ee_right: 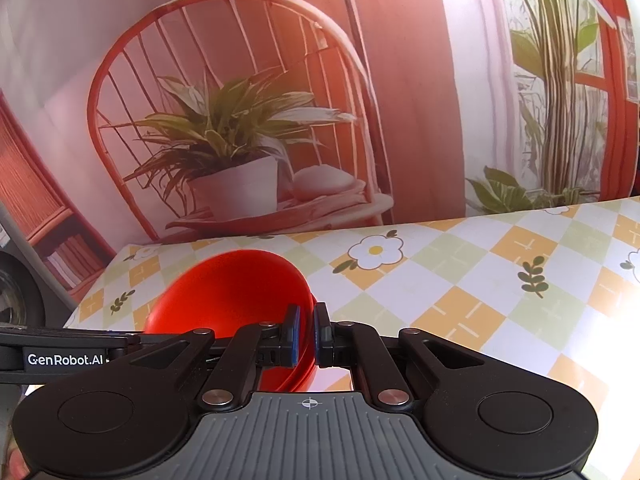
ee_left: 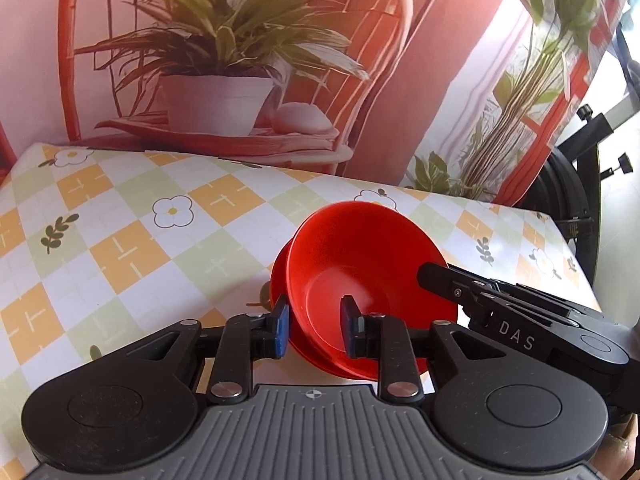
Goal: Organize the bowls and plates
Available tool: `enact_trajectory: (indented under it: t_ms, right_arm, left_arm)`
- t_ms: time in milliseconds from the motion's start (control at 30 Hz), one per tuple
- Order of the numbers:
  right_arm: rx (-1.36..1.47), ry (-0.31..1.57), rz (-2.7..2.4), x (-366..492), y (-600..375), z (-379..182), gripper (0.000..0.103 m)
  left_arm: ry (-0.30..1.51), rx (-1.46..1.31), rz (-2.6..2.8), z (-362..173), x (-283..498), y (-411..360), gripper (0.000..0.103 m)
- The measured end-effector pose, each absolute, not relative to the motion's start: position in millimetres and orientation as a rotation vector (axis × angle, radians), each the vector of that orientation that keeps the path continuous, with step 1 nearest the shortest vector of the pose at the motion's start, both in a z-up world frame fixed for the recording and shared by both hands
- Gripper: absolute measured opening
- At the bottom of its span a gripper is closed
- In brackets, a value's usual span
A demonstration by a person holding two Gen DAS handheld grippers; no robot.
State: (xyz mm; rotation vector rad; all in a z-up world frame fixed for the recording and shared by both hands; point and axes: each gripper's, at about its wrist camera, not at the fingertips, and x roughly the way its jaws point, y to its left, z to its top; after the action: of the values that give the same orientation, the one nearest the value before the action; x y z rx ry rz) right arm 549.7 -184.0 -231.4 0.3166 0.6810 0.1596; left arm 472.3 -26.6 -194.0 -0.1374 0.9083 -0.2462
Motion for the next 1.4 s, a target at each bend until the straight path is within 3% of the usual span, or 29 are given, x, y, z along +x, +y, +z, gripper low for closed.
enact_trajectory:
  t_ms: [100, 867, 933, 1000, 1067, 1400]
  right_arm:
    - [0.318, 0.684, 0.151, 548.6, -185.7, -233.7, 0.006]
    - [0.374, 0.716, 0.148, 552.8, -185.6, -251.4, 0.01]
    - [0.383, 0.719, 0.15, 553.4, -185.0, -252.9, 0.011]
    - [0.393, 0.722, 0.15, 552.9, -184.7, -254.8, 0.011]
    - [0.401, 0.723, 0.15, 552.8, -184.8, -255.7, 0.011]
    - [0.454, 0.729, 0.134, 547.4, -189.1, -254.9, 0.01]
  left_arm:
    - [0.914, -0.116, -0.253, -193.0, 472.9, -29.4, 0.038]
    - [0.944, -0.333, -0.208, -214.2, 484.5, -4.0, 0.037]
    - [0.945, -0.366, -0.21, -217.6, 485.4, -1.8, 0.034]
    - [0.947, -0.388, -0.209, -220.0, 486.1, -0.5, 0.023]
    - [0.948, -0.411, -0.213, -222.5, 485.9, 1.4, 0.017]
    - [0.932, -0.404, -0.218, -219.6, 478.7, 0.0, 0.016]
